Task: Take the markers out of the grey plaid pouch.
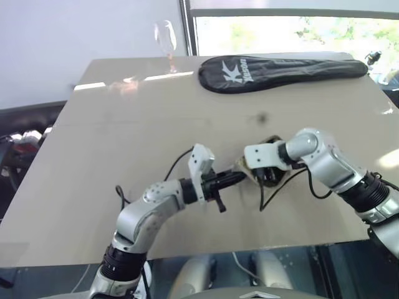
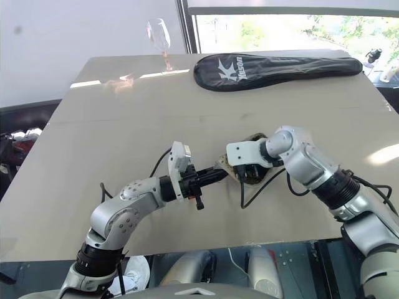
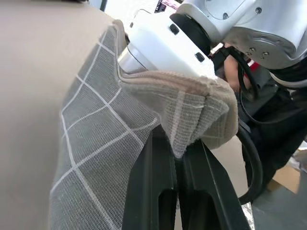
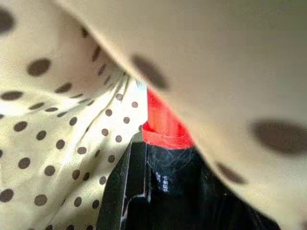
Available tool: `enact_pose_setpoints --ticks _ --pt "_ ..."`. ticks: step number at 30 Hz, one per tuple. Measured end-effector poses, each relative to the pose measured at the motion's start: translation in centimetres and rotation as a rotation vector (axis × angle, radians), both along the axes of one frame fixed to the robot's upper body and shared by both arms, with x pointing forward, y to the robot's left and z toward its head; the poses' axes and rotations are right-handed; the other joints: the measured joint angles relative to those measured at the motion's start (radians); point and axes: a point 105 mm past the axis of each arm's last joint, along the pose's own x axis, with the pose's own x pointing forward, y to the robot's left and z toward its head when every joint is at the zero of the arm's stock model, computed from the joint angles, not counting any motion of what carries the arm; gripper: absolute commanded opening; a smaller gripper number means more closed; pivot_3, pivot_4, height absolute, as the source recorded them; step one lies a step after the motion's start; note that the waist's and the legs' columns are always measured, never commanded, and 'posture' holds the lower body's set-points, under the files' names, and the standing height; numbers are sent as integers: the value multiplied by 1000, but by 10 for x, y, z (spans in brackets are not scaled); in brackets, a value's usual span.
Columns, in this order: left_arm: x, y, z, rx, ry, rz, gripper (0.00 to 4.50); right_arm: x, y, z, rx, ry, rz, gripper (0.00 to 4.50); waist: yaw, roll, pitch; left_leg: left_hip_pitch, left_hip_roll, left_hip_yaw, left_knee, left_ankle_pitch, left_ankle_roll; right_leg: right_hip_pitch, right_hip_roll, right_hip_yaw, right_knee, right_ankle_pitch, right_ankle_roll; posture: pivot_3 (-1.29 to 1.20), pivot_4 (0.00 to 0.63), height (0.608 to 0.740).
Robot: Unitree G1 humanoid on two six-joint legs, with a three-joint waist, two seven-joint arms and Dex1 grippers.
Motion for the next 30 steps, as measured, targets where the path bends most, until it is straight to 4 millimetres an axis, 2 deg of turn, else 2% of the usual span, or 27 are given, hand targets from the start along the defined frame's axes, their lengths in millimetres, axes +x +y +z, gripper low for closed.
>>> enact_pose_setpoints --ticks 4,9,14,18,24,30 --pt "0 2 0 51 -43 6 0 -5 -5 8 63 33 -43 509 2 0 0 -1 0 -1 0 0 0 0 0 0 0 0 0 0 150 740" --pt "12 12 6 180 -217 68 0 -17 -16 29 131 59 -79 509 4 0 1 -2 0 -1 -1 0 0 -1 0 0 -1 0 0 0 150 740" --pt "19 18 10 247 -336 117 0 -27 -13 39 191 88 -92 509 4 0 1 -3 0 -1 -1 0 0 -1 0 1 -2 0 0 0 150 740" --pt "22 17 12 299 -423 129 0 -28 -10 44 262 98 -131 509 10 0 1 -3 0 -1 -1 0 0 -1 0 1 -2 0 0 0 150 740" --pt "25 24 2 354 -436 154 0 -33 -11 61 361 92 -124 509 18 0 2 -4 0 -2 -1 0 0 -1 0 0 -3 0 0 0 150 740" --pt "26 26 1 378 -458 165 0 -37 0 76 508 83 -75 509 17 0 2 -4 0 -2 -1 0 0 -1 0 0 -3 0 0 0 150 740"
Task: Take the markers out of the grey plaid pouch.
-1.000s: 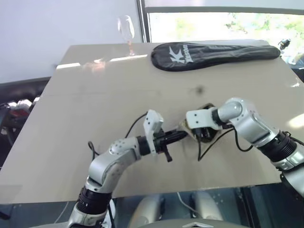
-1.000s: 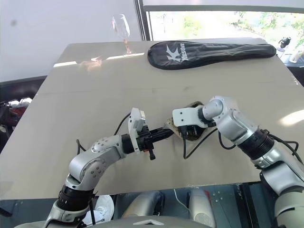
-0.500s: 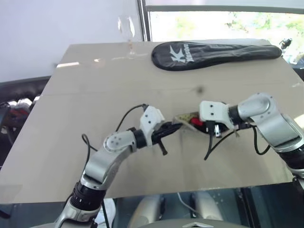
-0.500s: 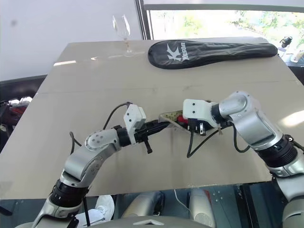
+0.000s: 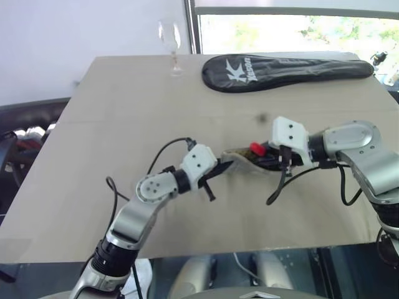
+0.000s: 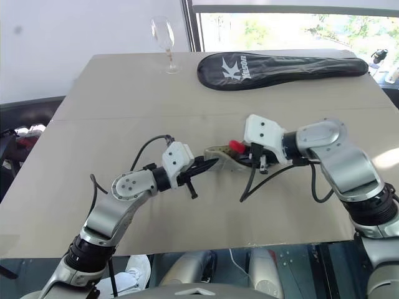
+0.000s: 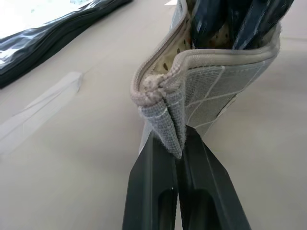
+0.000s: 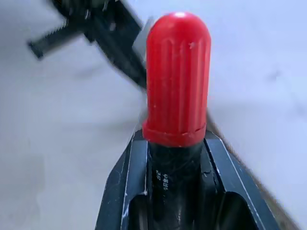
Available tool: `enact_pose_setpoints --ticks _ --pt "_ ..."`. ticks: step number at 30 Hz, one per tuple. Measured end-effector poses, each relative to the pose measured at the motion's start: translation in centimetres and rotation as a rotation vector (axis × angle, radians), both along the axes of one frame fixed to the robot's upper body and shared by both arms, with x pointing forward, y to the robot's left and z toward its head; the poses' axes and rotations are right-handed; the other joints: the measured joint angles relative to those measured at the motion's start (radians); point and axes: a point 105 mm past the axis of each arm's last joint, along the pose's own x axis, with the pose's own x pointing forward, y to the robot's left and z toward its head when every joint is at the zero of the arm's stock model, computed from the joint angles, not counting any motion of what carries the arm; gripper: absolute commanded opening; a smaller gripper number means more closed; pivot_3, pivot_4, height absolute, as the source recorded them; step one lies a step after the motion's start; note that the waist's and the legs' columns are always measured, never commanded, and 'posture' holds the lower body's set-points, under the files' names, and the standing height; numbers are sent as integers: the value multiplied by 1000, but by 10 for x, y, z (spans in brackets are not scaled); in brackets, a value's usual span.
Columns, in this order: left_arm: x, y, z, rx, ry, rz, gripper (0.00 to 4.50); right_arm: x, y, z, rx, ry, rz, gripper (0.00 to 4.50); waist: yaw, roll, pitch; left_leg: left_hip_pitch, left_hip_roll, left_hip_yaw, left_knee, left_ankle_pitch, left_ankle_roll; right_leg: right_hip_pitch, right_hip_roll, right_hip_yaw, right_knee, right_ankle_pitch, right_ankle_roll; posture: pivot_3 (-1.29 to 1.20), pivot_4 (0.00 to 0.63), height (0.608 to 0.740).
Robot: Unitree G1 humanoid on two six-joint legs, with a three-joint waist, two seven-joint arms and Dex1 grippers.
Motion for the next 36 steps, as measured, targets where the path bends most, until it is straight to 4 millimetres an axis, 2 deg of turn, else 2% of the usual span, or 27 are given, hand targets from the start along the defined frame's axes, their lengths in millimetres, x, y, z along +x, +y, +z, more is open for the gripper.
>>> enact_pose_setpoints --ticks 6,10,13,16,18,19,21,22,24,25,27,29,32,36 --pt "0 1 0 7 -6 4 0 7 3 20 181 -26 -37 509 0 0 0 0 0 0 0 0 0 0 0 0 0 0 0 0 150 740" --pt "3 7 1 11 -15 29 0 28 -19 43 329 -40 -183 509 0 0 0 0 0 0 0 0 0 0 0 0 0 0 0 0 150 740" --pt "8 18 5 10 -30 76 0 50 -52 53 365 -52 -372 509 0 0 0 0 0 0 0 0 0 0 0 0 0 0 0 0 150 740" --pt "10 34 4 23 -30 127 0 75 -109 43 251 -99 -659 509 2 0 0 0 0 1 0 0 0 0 0 0 0 0 0 0 150 740" --pt "12 40 6 24 -38 148 0 81 -133 35 179 -116 -760 509 1 1 1 0 0 1 -1 0 0 -1 0 0 0 0 0 0 150 740" --pt "12 41 7 25 -39 151 0 81 -137 32 152 -118 -776 509 0 1 1 0 0 2 -1 0 0 -1 0 0 0 0 0 0 150 740" --pt "12 41 7 23 -39 156 0 79 -153 8 33 -93 -811 509 -1 0 1 0 0 2 -1 0 0 -1 0 0 0 0 0 0 150 740" --pt "12 42 7 22 -40 161 0 78 -160 -11 -24 -55 -828 509 -1 0 1 0 0 2 -1 0 0 -1 0 0 0 0 0 0 150 740" --pt "13 43 7 20 -42 165 0 75 -166 -34 -87 -5 -842 1487 -2 1 1 0 0 4 -1 0 0 -1 0 1 1 0 0 0 150 740" --pt "13 42 7 16 -42 168 0 75 -169 -47 -140 9 -838 1776 -4 2 1 0 0 4 -1 0 0 -1 0 1 1 0 0 0 150 740" --pt "14 42 8 8 -43 174 0 74 -175 -53 -215 -8 -828 2596 -4 3 2 0 0 4 -1 0 0 -2 0 1 2 0 0 0 150 740" --pt "13 42 7 3 -40 179 0 75 -181 -47 -251 -52 -834 3557 -3 3 2 0 0 4 -1 0 0 -2 0 1 2 0 0 0 150 740" --pt "13 41 6 -6 -37 181 0 76 -176 -41 -226 -53 -815 3557 -3 3 2 0 0 4 -1 0 0 -2 0 1 1 0 0 0 150 740" --pt "10 38 3 -12 -25 174 0 71 -148 -24 -105 -36 -722 3557 -1 3 2 0 0 4 -1 0 0 -2 0 1 1 0 0 0 150 740"
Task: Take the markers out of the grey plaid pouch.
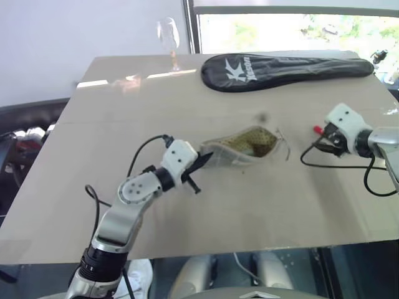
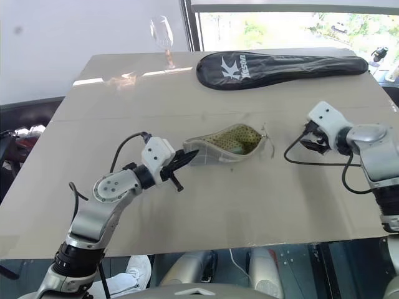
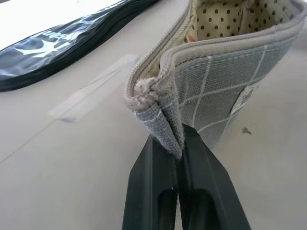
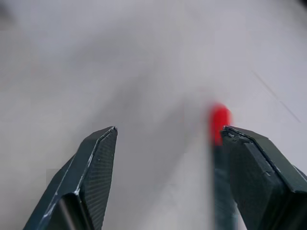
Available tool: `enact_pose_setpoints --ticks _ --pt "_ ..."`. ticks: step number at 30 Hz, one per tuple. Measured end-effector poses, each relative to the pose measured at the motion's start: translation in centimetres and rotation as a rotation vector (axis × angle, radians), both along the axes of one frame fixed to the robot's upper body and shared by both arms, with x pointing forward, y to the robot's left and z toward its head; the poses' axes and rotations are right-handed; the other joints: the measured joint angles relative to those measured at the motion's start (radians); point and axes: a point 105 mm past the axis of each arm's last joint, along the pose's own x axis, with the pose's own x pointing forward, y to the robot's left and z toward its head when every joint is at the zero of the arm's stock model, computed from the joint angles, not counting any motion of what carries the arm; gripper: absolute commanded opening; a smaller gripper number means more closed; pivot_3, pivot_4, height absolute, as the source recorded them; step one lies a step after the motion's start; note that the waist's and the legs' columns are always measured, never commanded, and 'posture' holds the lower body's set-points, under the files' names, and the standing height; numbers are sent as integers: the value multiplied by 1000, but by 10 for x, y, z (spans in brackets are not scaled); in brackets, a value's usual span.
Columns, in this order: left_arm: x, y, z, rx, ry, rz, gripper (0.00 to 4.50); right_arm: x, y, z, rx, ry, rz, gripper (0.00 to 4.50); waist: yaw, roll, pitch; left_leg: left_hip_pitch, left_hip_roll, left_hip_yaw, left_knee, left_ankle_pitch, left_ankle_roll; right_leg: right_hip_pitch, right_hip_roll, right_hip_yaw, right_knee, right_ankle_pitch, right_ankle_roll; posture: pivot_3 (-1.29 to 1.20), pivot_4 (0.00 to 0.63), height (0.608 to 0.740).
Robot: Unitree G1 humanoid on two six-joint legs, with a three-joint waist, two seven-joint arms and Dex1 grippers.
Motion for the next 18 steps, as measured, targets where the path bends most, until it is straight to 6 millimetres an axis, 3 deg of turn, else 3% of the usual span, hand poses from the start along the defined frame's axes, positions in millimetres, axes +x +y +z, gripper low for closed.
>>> enact_pose_setpoints --ticks 2,6,8,10,14,18 --pt "-1 0 -1 -3 4 0 0 -4 23 19 111 -26 66 3557 0 0 0 0 0 0 0 0 0 0 0 0 0 0 0 0 150 740" --pt "-2 -3 -2 -3 4 -10 0 -25 70 51 283 -38 254 1867 2 0 0 0 0 -2 0 0 0 1 0 1 0 0 0 0 150 740" --pt "-3 -4 -3 -6 3 -15 0 -40 88 56 345 5 346 666 6 0 0 -1 0 -4 0 0 0 2 -1 -1 -2 0 0 0 150 740" --pt "-3 -6 -3 -5 2 -20 0 -50 98 57 377 41 405 37 6 0 0 -1 -1 -4 1 0 0 2 -1 0 -3 0 0 0 150 740" --pt "-5 -13 -6 -7 8 -36 0 -71 114 52 404 110 513 37 5 0 0 -1 0 -4 0 0 1 2 -1 -1 -3 0 0 0 150 740" --pt "-6 -18 -6 -37 11 -43 0 -80 129 21 338 196 573 37 2 0 0 -1 0 -3 1 0 0 2 -1 -1 -2 0 0 0 150 740"
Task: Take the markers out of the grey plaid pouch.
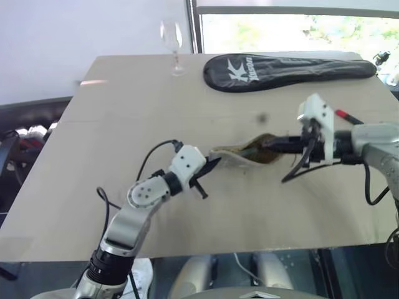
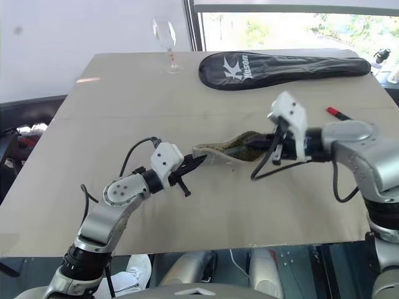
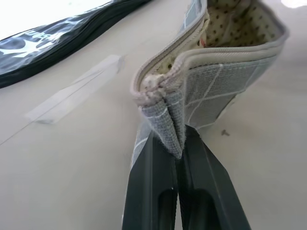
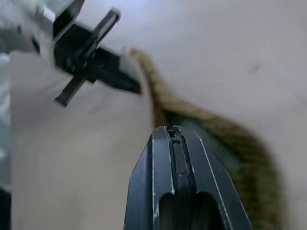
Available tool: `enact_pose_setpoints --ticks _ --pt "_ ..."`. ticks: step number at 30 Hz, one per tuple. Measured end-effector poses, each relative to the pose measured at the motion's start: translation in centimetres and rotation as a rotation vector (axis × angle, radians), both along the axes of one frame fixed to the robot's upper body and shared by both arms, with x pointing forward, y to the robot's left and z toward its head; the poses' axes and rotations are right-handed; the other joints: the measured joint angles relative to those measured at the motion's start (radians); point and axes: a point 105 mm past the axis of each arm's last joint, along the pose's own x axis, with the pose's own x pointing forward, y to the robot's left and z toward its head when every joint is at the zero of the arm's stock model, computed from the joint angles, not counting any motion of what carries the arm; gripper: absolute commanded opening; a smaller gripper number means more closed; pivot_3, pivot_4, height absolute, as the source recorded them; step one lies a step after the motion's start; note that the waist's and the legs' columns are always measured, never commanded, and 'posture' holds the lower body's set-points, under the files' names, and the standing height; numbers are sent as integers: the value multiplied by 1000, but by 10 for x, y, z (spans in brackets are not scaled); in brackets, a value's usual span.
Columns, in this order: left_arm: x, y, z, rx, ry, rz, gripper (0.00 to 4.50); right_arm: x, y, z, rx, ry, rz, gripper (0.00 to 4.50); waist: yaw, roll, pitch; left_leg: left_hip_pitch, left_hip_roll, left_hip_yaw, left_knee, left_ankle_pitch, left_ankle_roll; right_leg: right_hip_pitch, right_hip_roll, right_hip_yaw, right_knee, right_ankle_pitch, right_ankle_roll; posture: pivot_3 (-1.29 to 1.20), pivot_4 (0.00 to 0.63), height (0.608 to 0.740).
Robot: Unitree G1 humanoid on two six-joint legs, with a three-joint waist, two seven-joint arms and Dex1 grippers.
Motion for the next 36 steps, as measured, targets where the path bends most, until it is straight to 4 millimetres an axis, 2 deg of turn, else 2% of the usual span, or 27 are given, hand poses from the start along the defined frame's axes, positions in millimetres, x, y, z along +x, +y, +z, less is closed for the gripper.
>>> enact_pose_setpoints --ticks 2,5,9,12,13,18,22,27,29,33,36 --pt "0 -2 0 -18 5 -4 0 7 3 -15 -50 -5 -10 37 -1 0 0 1 0 1 0 0 0 0 0 -1 1 0 0 0 150 740" --pt "-3 -8 0 -66 41 -36 0 34 1 -39 -177 -84 -70 793 -2 0 0 1 0 1 0 0 0 0 0 -2 2 0 0 0 150 740" --pt "-8 -13 -3 -92 83 -73 0 49 -2 -55 -280 -146 -75 2619 0 0 0 0 0 1 0 0 0 -1 0 -2 2 0 0 0 150 740" --pt "-10 -14 -5 -103 105 -90 0 52 1 -47 -285 -184 -49 4183 -1 0 0 0 0 1 0 0 0 -1 0 -2 1 0 0 0 150 740" --pt "-11 -14 -5 -106 109 -92 0 52 2 -45 -284 -192 -44 4422 -1 0 0 0 0 1 0 0 0 -1 0 -2 1 0 0 0 150 740" --pt "-18 -20 -5 -156 164 -134 0 54 3 -43 -333 -247 -9 4422 -1 0 0 0 0 1 0 0 0 -1 0 -2 1 0 0 0 150 740" --pt "-26 -30 -6 -207 238 -194 0 41 7 -53 -413 -223 105 4422 1 0 0 0 0 0 0 0 0 -1 0 -3 1 0 0 0 150 740" --pt "-38 -39 6 -321 344 -290 0 26 0 -35 -511 -232 198 4422 -1 0 0 0 0 0 0 0 0 -1 1 -3 1 0 0 0 150 740" --pt "-39 -40 7 -334 364 -304 0 23 -1 -35 -521 -224 212 4422 -2 0 0 0 0 0 0 0 0 -1 1 -2 1 0 0 0 150 740" --pt "-47 -42 4 -349 444 -340 0 16 3 -43 -563 -199 265 4422 -2 0 0 0 0 0 0 0 0 -1 1 -2 1 0 0 0 150 740" --pt "-49 -42 -1 -347 483 -345 0 23 14 -61 -578 -200 287 4422 -6 -1 0 1 0 1 0 0 0 0 1 -2 2 0 0 0 150 740"
